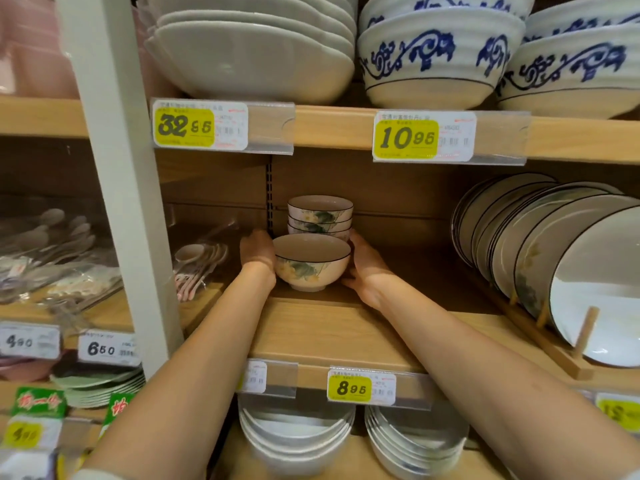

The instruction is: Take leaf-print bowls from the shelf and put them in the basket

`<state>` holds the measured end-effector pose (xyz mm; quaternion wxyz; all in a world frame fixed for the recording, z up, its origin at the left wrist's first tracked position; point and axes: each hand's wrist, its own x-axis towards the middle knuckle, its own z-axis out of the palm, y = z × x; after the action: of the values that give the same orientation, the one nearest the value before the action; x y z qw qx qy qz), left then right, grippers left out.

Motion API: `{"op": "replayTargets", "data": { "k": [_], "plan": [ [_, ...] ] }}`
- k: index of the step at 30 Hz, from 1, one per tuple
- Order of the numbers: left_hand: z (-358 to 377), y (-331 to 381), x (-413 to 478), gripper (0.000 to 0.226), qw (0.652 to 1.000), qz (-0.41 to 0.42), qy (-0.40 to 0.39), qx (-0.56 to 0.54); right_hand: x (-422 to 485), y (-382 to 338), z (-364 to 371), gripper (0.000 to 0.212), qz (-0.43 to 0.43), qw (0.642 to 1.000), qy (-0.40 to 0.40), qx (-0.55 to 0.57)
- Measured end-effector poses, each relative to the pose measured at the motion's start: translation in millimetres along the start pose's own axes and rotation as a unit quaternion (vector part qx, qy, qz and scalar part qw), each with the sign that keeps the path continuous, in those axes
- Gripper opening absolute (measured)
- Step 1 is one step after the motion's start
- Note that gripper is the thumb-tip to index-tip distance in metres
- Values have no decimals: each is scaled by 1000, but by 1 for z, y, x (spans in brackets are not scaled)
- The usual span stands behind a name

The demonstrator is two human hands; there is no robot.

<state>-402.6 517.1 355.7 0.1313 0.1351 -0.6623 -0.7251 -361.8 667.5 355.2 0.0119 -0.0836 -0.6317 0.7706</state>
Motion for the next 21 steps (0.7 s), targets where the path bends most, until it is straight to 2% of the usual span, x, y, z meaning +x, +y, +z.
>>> {"op": "replayTargets", "data": {
  "k": [3,6,9,12,14,17,21],
  "plan": [
    [-11,10,-33,28,997,-18,-10,-72,-24,-7,-10,22,-26,999,33,-1],
    [-33,15,-80,29,997,8,-49,-66,-56,-13,-22,17,-69,997,27,25],
    [-57,9,-135,31,995,53,-51,-74,-98,-12,-36,36,-103,994,8,38],
    [-79,-5,-191,30,992,59,-64,-92,-143,2,-46,27,-118,991,-20,52],
    [-94,-14,-225,29,988,41,-77,-126,-169,19,-53,17,-119,990,-54,60],
    [-124,-32,-267,29,982,11,-75,-172,-204,50,-62,19,-89,985,-99,107],
    [-178,-69,-312,28,983,-10,-12,-181,-237,103,-56,22,-20,982,-150,113]
  ]
}}
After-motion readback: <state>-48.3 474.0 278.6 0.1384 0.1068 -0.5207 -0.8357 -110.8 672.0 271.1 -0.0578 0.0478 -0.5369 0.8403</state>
